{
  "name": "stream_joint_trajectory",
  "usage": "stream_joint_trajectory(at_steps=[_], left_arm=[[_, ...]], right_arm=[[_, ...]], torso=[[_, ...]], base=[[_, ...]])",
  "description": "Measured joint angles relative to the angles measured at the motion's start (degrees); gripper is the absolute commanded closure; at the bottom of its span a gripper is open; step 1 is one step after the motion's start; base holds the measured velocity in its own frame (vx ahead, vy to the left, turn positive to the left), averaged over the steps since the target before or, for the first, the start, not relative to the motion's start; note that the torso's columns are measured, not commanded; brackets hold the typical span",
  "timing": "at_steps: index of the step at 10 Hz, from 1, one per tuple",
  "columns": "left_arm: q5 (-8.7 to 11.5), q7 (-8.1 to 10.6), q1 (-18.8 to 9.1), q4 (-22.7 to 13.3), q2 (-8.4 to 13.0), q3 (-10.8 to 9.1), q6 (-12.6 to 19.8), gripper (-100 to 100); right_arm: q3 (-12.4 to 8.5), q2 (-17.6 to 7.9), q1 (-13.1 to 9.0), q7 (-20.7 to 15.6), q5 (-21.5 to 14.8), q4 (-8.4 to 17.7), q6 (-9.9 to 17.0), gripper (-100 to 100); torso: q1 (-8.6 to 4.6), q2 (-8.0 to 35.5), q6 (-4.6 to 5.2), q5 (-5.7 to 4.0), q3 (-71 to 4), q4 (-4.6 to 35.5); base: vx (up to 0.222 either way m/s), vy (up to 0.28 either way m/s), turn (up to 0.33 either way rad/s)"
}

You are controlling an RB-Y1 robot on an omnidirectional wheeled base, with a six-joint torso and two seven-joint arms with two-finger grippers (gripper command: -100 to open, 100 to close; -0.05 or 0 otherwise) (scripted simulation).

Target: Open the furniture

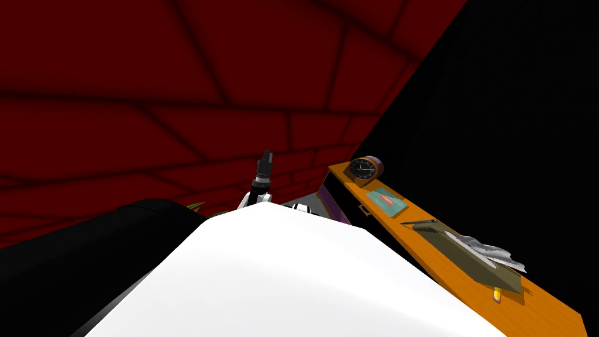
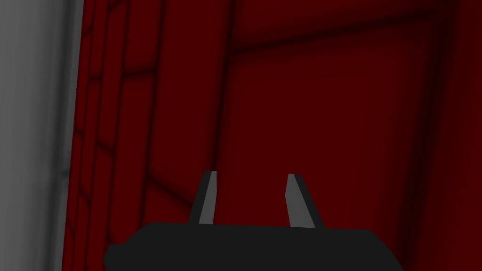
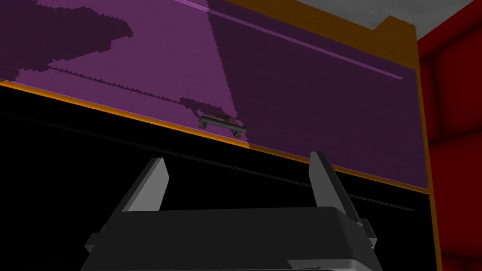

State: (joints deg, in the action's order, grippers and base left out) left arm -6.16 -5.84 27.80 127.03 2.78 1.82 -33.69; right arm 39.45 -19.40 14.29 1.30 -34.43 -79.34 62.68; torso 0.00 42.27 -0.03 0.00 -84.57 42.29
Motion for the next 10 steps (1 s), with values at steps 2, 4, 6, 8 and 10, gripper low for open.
stream_joint_trajectory(at_steps=[2,4,6,8,10], left_arm=[[0.0,0.00,0.0,0.0,0.0,-0.01,0.0,0],[0.0,0.00,0.0,0.0,0.0,-0.01,0.0,0],[0.0,0.00,0.0,0.0,0.0,-0.01,0.0,0],[0.0,0.00,0.0,0.0,0.0,-0.01,0.0,0],[0.0,0.00,0.0,0.0,0.0,0.00,0.0,0]], right_arm=[[0.7,-0.1,-0.3,0.1,-0.5,1.0,2.7,-100],[2.0,-0.4,-0.6,0.5,-1.8,3.1,5.7,-100],[3.6,-0.1,-1.4,1.0,-3.3,5.9,9.2,-100],[4.9,0.1,-2.3,1.5,-4.6,9.1,12.5,-100],[5.6,-0.2,-2.8,1.7,-5.3,11.0,15.0,-100]], torso=[[0.01,0.0,0.06,0.01,0.0,0.0],[-0.01,0.0,0.05,0.00,0.0,0.0],[-0.02,0.0,0.06,0.00,0.0,0.0],[0.00,0.0,0.05,0.00,0.0,0.0],[0.02,0.0,0.00,0.01,0.0,0.0]], base=[[0.016,-0.008,0.097],[0.022,-0.015,0.160],[0.018,-0.023,0.137],[0.008,-0.016,0.055],[0.006,-0.016,0.151]])
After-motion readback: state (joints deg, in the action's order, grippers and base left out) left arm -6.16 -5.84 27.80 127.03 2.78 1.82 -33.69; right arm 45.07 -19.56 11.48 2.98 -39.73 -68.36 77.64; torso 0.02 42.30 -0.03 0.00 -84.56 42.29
